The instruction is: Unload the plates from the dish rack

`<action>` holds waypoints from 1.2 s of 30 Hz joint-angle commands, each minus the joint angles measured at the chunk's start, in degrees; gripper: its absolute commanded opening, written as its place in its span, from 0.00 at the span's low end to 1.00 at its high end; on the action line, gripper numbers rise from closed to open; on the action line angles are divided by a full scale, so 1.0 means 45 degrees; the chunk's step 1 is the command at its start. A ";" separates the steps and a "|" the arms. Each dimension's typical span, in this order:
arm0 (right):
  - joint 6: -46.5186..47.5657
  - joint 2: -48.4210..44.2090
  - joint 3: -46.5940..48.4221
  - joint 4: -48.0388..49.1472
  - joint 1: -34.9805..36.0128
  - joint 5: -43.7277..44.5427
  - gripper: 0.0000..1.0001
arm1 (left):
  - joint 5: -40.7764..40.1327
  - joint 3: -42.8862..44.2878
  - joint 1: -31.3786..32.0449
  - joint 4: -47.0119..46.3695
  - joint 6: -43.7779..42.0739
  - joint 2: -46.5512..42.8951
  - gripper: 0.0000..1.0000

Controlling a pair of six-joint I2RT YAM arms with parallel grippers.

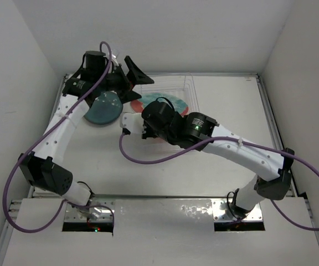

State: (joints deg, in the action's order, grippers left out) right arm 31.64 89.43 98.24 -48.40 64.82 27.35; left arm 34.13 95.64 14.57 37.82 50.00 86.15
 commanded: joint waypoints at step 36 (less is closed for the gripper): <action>0.2403 0.0615 -0.0072 0.7005 -0.0009 0.2379 0.00 | -0.1432 0.0449 -0.0229 0.1597 -0.1092 0.0641 0.00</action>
State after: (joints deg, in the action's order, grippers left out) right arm 37.26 92.99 95.98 -31.70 65.12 34.65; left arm 24.99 98.54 13.39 47.75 45.95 91.61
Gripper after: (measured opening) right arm 0.061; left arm 0.042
